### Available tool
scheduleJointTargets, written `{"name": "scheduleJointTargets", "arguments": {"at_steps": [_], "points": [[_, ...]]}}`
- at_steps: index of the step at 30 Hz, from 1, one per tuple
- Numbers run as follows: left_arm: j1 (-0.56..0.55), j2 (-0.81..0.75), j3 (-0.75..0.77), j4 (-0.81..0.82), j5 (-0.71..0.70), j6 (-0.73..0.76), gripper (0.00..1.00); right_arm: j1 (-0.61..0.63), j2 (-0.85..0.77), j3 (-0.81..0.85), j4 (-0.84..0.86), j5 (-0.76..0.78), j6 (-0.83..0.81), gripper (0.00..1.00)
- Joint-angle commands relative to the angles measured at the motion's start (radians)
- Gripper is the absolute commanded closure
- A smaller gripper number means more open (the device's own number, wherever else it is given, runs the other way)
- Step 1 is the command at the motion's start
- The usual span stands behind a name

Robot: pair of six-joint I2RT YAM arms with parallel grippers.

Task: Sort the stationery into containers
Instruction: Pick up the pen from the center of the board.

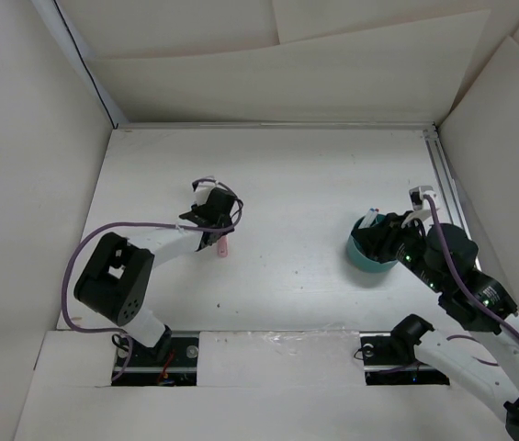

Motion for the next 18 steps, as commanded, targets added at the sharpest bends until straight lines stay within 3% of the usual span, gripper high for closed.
{"name": "scheduleJointTargets", "arguments": {"at_steps": [1, 6, 9, 18], "points": [[-0.008, -0.039, -0.012, 0.036, 0.037, 0.029, 0.62, 0.010, 0.009, -0.001, 0.074, -0.008, -0.002, 0.61], [-0.008, -0.004, -0.003, 0.036, 0.037, 0.049, 0.62, 0.010, 0.018, -0.001, 0.083, -0.018, -0.002, 0.61], [-0.008, 0.018, -0.003, 0.036, 0.046, 0.060, 0.55, 0.010, 0.018, -0.001, 0.092, -0.028, -0.002, 0.61], [-0.008, 0.060, 0.006, 0.026, 0.002, 0.060, 0.60, 0.010, 0.027, -0.001, 0.092, -0.028, -0.002, 0.61]]}}
